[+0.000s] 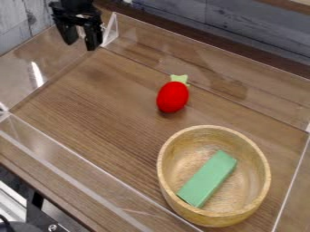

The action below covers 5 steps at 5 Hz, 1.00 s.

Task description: Move the red object to the right side of the table

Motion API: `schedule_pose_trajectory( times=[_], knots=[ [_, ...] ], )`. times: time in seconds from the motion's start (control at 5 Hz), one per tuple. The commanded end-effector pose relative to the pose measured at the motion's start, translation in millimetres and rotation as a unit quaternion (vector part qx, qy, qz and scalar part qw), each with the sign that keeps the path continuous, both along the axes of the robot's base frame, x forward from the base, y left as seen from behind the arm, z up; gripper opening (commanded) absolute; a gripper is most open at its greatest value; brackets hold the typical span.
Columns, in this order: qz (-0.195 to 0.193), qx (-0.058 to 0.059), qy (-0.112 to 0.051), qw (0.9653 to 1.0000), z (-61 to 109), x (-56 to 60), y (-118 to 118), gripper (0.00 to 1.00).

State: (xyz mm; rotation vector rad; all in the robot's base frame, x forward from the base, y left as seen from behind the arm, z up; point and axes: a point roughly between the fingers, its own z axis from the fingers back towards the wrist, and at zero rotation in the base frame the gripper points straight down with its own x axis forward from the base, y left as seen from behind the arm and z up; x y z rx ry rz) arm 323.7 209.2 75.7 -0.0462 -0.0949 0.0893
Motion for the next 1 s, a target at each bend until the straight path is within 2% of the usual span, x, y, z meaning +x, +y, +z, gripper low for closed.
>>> schedule_pose_trajectory(
  times=[0.0, 0.4, 0.8],
  knots=[
    [-0.004, 0.013, -0.021, 0.9997, 20.3, 5.5, 2, 1.0],
    [-0.007, 0.007, -0.012, 0.9999, 19.9, 2.8, 2, 1.0],
    [-0.019, -0.004, -0.023, 0.9995, 39.5, -0.8, 1, 1.0]
  ],
)
